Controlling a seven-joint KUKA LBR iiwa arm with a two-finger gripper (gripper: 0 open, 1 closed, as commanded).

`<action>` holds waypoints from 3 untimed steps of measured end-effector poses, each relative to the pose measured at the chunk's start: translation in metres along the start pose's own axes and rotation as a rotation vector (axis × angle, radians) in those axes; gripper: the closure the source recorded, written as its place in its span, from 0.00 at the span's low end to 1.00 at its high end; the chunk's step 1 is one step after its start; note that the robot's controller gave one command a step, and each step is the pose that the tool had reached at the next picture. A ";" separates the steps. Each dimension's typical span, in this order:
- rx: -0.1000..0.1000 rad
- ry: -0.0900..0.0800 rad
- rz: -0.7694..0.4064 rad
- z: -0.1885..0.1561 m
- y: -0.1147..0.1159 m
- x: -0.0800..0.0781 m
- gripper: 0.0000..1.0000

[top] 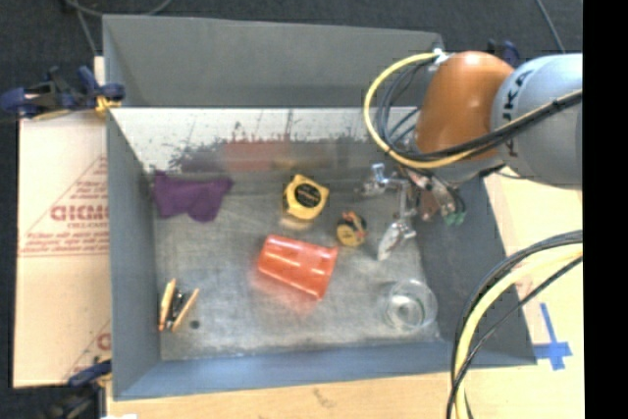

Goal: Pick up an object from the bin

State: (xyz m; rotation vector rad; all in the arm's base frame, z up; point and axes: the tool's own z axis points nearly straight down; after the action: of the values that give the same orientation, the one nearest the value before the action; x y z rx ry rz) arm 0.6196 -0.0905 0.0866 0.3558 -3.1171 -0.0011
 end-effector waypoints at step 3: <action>0.007 -0.006 -0.205 0.006 0.041 -0.003 1.00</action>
Offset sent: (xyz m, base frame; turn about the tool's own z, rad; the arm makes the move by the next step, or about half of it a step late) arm -0.0086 0.0352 -0.0166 -0.0450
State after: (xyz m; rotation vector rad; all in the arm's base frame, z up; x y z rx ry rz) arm 0.6135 -0.0498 0.0806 0.6752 -3.0712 0.0080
